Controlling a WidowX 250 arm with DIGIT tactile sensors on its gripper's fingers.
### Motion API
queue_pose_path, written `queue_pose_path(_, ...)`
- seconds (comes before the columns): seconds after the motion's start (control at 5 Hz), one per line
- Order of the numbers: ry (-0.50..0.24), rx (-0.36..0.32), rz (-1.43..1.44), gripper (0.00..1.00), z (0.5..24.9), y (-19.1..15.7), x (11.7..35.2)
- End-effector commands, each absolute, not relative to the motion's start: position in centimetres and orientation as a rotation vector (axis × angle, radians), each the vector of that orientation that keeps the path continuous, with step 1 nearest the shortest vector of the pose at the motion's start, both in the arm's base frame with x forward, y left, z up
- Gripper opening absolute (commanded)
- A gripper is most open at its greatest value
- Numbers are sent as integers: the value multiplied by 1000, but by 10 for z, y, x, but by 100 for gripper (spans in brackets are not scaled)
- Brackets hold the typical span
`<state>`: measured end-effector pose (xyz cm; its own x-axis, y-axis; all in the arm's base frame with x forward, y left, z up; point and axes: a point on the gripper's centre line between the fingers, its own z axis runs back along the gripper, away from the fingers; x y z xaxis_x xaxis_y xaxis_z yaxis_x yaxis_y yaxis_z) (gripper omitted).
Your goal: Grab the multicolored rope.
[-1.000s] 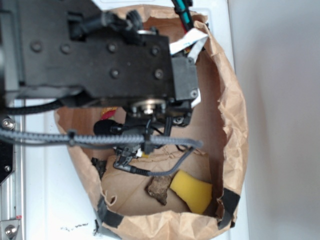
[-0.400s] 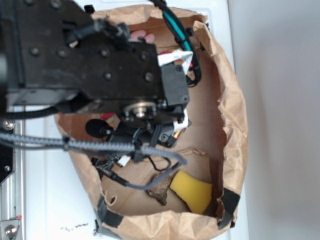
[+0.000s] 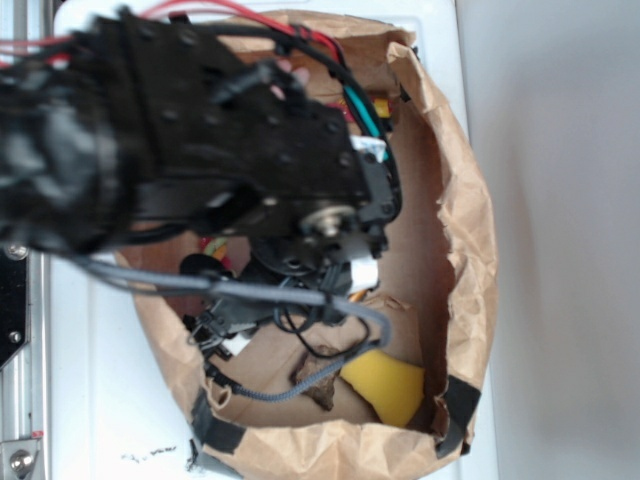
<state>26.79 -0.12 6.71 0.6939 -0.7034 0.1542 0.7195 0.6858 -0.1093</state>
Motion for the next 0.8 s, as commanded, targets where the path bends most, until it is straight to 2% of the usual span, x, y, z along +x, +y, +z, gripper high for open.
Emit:
queue_pose_path(0.0, -76, -187, -796, 100, 50, 18, 272)
queue_pose_path(0.4, -193, -72, -771, 100, 33, 29, 282)
queue_pose_path(0.6, -239, -54, -724, 100, 30, 26, 286)
